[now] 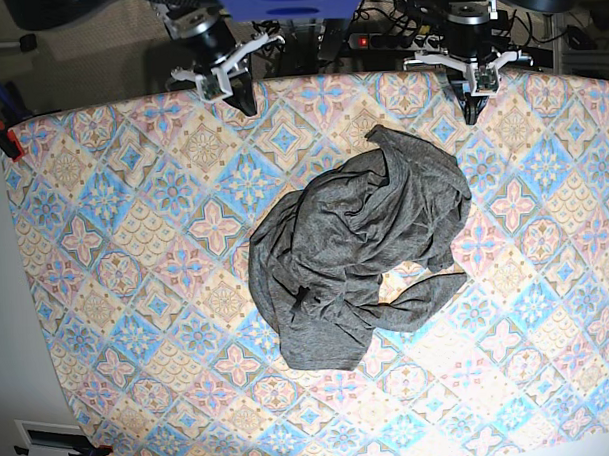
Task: Layout the t-shirt on the table in an organized manner, then fold the t-shirt properly
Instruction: 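Lower the right gripper onto the grey t-shirt and pinch a fold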
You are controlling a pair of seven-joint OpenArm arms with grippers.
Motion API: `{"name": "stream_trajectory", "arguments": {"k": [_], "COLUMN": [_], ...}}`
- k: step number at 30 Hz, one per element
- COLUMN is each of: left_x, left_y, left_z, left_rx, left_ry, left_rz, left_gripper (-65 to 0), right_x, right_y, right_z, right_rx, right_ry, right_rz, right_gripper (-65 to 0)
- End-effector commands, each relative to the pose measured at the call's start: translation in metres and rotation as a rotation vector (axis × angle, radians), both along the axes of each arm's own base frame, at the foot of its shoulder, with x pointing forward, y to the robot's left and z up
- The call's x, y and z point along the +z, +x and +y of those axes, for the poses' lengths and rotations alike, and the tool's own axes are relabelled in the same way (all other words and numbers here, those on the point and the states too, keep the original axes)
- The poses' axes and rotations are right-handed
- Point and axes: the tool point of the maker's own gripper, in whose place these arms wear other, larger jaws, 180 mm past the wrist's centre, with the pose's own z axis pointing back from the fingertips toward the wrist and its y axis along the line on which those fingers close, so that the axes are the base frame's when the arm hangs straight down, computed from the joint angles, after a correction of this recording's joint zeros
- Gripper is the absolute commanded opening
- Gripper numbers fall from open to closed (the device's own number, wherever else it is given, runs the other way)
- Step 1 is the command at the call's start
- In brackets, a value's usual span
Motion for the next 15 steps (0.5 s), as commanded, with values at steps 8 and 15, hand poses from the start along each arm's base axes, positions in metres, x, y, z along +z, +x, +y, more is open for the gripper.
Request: {"name": "stream_trajectory", "arguments": {"k": [8,15], "left_x": [-0.003,-0.014], "left_y": [0.018,0.030], "left_z": [0.011,0.047], "left_rx": [-0.015,0.032], "left_ry": [0.028,0.091], "left_rz": [0.048,0.191], "left_gripper": [-64.7,-64.7], "right_x": [0.011,0.033], "right_y": [0.032,0.055], "right_z": [0.055,0.108], "right_rx": [0.163,0.341], "right_ry": [0.021,0.018], "right_rz": [0.007,-0.043], "right_gripper": [-60.6,-52.7]}}
